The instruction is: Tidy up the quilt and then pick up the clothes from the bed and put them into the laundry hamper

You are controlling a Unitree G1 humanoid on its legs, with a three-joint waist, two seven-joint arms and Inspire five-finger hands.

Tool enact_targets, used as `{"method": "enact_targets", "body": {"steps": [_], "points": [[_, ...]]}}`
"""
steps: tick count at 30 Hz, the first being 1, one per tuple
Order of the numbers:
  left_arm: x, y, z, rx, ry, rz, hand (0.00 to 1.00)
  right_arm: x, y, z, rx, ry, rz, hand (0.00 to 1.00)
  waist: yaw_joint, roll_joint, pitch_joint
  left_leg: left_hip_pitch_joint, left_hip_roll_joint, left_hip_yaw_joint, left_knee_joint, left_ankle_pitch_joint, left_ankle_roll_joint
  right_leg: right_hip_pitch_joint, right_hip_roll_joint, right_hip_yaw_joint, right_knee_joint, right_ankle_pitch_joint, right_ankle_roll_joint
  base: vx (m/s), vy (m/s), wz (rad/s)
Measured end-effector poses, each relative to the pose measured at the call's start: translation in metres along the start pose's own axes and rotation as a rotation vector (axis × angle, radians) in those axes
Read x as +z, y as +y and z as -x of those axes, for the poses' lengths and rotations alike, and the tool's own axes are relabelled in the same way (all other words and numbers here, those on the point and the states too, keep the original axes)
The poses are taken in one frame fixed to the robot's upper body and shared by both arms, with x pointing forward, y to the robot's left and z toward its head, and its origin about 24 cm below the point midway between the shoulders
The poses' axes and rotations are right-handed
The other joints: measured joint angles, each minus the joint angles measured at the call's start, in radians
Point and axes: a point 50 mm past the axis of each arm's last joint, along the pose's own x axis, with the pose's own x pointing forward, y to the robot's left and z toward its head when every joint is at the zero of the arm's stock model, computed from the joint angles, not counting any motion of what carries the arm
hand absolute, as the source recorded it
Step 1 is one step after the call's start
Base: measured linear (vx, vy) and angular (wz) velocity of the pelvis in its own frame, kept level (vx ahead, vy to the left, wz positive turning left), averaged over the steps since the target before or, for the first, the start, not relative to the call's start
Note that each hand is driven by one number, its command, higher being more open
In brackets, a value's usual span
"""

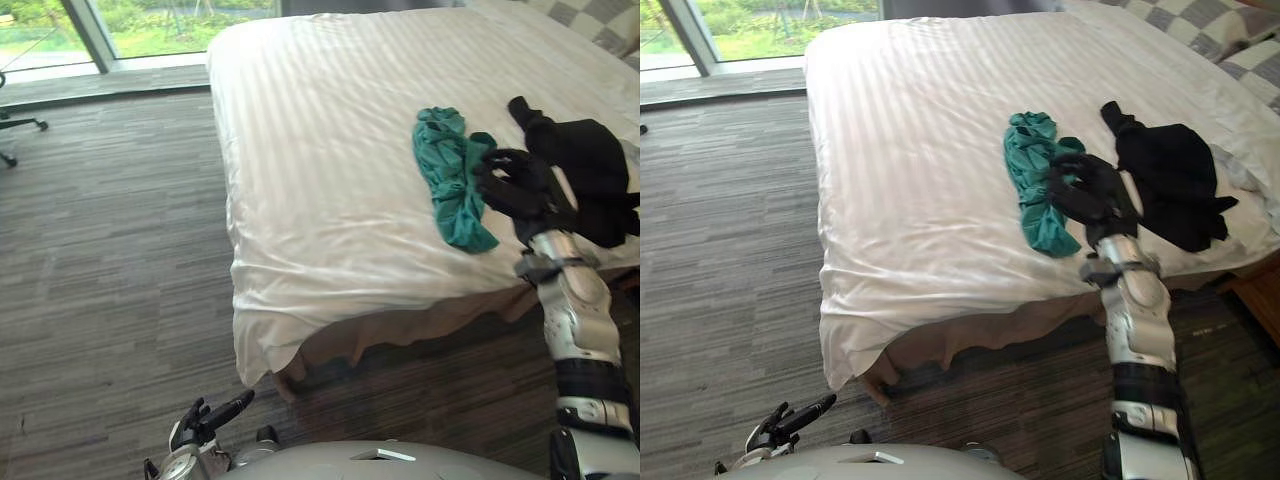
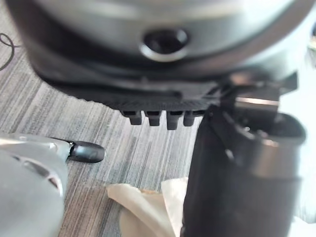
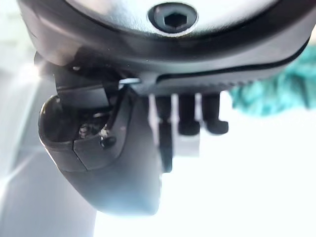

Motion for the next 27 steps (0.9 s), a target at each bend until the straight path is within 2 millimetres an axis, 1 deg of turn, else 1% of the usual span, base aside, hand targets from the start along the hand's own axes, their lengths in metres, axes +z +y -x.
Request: {"method": "enact_targets", "body": {"steps": [2, 3, 5, 6, 7, 8, 10, 11, 12, 14, 15, 16, 17, 18, 19, 20, 21, 23, 24, 25, 26, 27], "points": [[-0.003, -0.004, 0.001, -0.013, 0.0, 0.009, 1.0, 0.015, 0.031, -0.026, 0.175, -0.038, -0.043, 0.0, 0.026, 0.006, 0.002, -0.007, 0.0, -0.044, 0.001, 0.004, 0.005, 0.021, 0.003, -0.04, -0.001, 0.013, -0.003, 0.04, -0.025, 0.52], [-0.004, -0.005, 0.001, -0.017, -0.001, 0.011, 1.0, 0.02, 0.039, -0.032, 0.221, -0.049, -0.055, 0.0, 0.033, 0.009, 0.004, -0.007, 0.0, -0.053, 0.003, 0.004, 0.006, 0.028, 0.004, -0.046, -0.002, 0.019, -0.005, 0.05, -0.008, 0.49], [-0.005, -0.009, 0.001, -0.043, 0.001, 0.017, 1.0, 0.035, 0.07, -0.052, 0.38, -0.078, -0.102, 0.0, 0.072, 0.014, 0.01, -0.012, 0.002, -0.098, 0.026, -0.001, 0.013, 0.053, 0.008, -0.085, -0.01, 0.042, -0.012, 0.05, -0.004, 0.49], [-0.005, -0.01, 0.002, -0.051, 0.001, 0.016, 1.0, 0.038, 0.077, -0.056, 0.411, -0.084, -0.122, 0.0, 0.081, 0.014, 0.012, -0.012, 0.002, -0.111, 0.031, -0.002, 0.014, 0.062, 0.009, -0.096, -0.01, 0.047, -0.013, 0.05, -0.012, 0.57], [-0.006, -0.011, 0.002, -0.066, 0.001, 0.009, 1.0, 0.042, 0.091, -0.064, 0.464, -0.095, -0.157, 0.0, 0.1, 0.015, 0.014, -0.013, 0.001, -0.136, 0.035, -0.003, 0.016, 0.077, 0.009, -0.115, -0.008, 0.049, -0.015, 0.04, -0.014, 0.5], [-0.005, -0.012, 0.002, -0.074, -0.001, 0.002, 1.0, 0.043, 0.098, -0.067, 0.483, -0.096, -0.183, 0.0, 0.108, 0.015, 0.017, -0.014, 0.002, -0.147, 0.04, -0.005, 0.018, 0.085, 0.008, -0.127, -0.008, 0.049, -0.015, 0.05, -0.025, 0.61], [-0.005, -0.016, 0.002, -0.103, -0.009, -0.006, 1.0, 0.045, 0.127, -0.077, 0.551, -0.088, -0.259, 0.0, 0.141, 0.015, 0.027, -0.048, -0.002, -0.191, 0.064, -0.006, 0.019, 0.088, 0.008, -0.162, -0.003, 0.048, -0.016, 0.04, -0.031, 0.58], [-0.003, -0.018, 0.002, -0.119, -0.021, -0.012, 1.0, 0.046, 0.138, -0.08, 0.58, -0.084, -0.278, 0.0, 0.154, 0.018, 0.046, -0.063, -0.002, -0.206, 0.077, -0.006, 0.019, 0.083, 0.009, -0.178, 0.008, 0.041, -0.026, -0.01, -0.041, 0.62], [0.007, -0.025, 0.001, -0.156, -0.06, -0.018, 1.0, 0.055, 0.154, -0.084, 0.619, -0.101, -0.298, 0.0, 0.163, 0.022, 0.095, -0.122, 0.001, -0.236, 0.119, -0.007, 0.018, 0.041, 0.007, -0.204, 0.061, 0.007, -0.059, -0.05, -0.04, 0.51], [0.019, -0.033, 0.0, -0.195, -0.105, -0.025, 1.0, 0.068, 0.166, -0.089, 0.64, -0.134, -0.296, 0.0, 0.172, 0.029, 0.146, -0.187, 0.005, -0.254, 0.155, -0.007, 0.018, -0.028, -0.005, -0.212, 0.134, -0.029, -0.062, -0.11, -0.024, 0.36], [0.031, -0.041, -0.001, -0.23, -0.147, -0.028, 1.0, 0.081, 0.17, -0.094, 0.644, -0.165, -0.29, 0.0, 0.183, 0.035, 0.195, -0.23, 0.005, -0.265, 0.179, -0.006, 0.016, -0.075, -0.014, -0.213, 0.189, -0.059, -0.066, -0.18, -0.024, 0.38], [0.048, -0.053, -0.001, -0.288, -0.212, -0.036, 1.0, 0.098, 0.175, -0.1, 0.637, -0.2, -0.276, 0.0, 0.191, 0.051, 0.277, -0.292, 0.001, -0.285, 0.201, 0.009, 0.005, -0.139, -0.03, -0.228, 0.256, -0.098, -0.069, -0.24, -0.035, 0.34], [0.056, -0.059, 0.0, -0.319, -0.243, -0.025, 1.0, 0.104, 0.177, -0.102, 0.63, -0.208, -0.272, 0.0, 0.199, 0.062, 0.319, -0.321, 0.002, -0.291, 0.202, 0.024, 0.004, -0.175, -0.04, -0.231, 0.281, -0.109, -0.074, -0.21, -0.028, 0.24], [0.061, -0.063, 0.001, -0.338, -0.265, -0.022, 1.0, 0.107, 0.178, -0.103, 0.626, -0.209, -0.269, 0.0, 0.205, 0.07, 0.349, -0.335, 0.002, -0.294, 0.201, 0.034, 0.003, -0.196, -0.044, -0.231, 0.295, -0.113, -0.073, -0.2, -0.027, 0.05], [0.069, -0.072, 0.004, -0.377, -0.3, -0.03, 1.0, 0.109, 0.178, -0.105, 0.609, -0.199, -0.267, 0.0, 0.211, 0.086, 0.393, -0.376, 0.003, -0.301, 0.201, 0.054, 0.002, -0.24, -0.046, -0.232, 0.327, -0.117, -0.073, -0.18, -0.024, 0.07], [0.074, -0.078, 0.005, -0.404, -0.314, -0.028, 1.0, 0.103, 0.176, -0.107, 0.579, -0.159, -0.27, 0.0, 0.211, 0.101, 0.412, -0.422, 0.004, -0.307, 0.201, 0.071, 0.003, -0.298, -0.053, -0.231, 0.366, -0.118, -0.073, -0.18, -0.021, 0.08], [0.075, -0.08, 0.005, -0.413, -0.317, -0.031, 1.0, 0.097, 0.174, -0.109, 0.557, -0.128, -0.273, 0.0, 0.212, 0.105, 0.414, -0.445, 0.004, -0.308, 0.2, 0.08, 0.002, -0.33, -0.061, -0.231, 0.387, -0.12, -0.072, -0.17, -0.017, 0.08], [0.08, -0.088, 0.005, -0.433, -0.328, -0.02, 1.0, 0.065, 0.162, -0.113, 0.454, 0.011, -0.261, 0.0, 0.22, 0.108, 0.417, -0.505, -0.004, -0.307, 0.196, 0.103, 0.002, -0.415, -0.081, -0.227, 0.447, -0.138, -0.078, -0.14, -0.02, 0.02], [0.082, -0.091, 0.005, -0.436, -0.331, -0.017, 1.0, 0.055, 0.157, -0.112, 0.428, 0.048, -0.26, 0.0, 0.223, 0.11, 0.418, -0.512, -0.006, -0.307, 0.193, 0.109, 0.002, -0.427, -0.084, -0.225, 0.454, -0.14, -0.08, -0.14, -0.03, 0.0], [0.085, -0.094, 0.005, -0.438, -0.341, 0.0, 1.0, 0.035, 0.149, -0.107, 0.389, 0.107, -0.266, 0.0, 0.229, 0.113, 0.419, -0.515, -0.01, -0.305, 0.173, 0.126, 0.002, -0.445, -0.093, -0.223, 0.465, -0.146, -0.084, -0.14, -0.03, -0.01], [0.088, -0.097, 0.004, -0.439, -0.351, 0.004, 1.0, 0.024, 0.147, -0.102, 0.382, 0.135, -0.27, 0.0, 0.229, 0.115, 0.42, -0.517, -0.014, -0.303, 0.152, 0.141, 0.002, -0.46, -0.095, -0.216, 0.466, -0.156, -0.086, -0.14, -0.026, -0.03], [0.09, -0.099, 0.004, -0.44, -0.354, 0.004, 1.0, 0.023, 0.15, -0.101, 0.389, 0.134, -0.277, 0.0, 0.229, 0.115, 0.42, -0.518, -0.015, -0.301, 0.143, 0.149, 0.003, -0.465, -0.095, -0.21, 0.464, -0.161, -0.09, -0.13, -0.022, -0.03]]}}
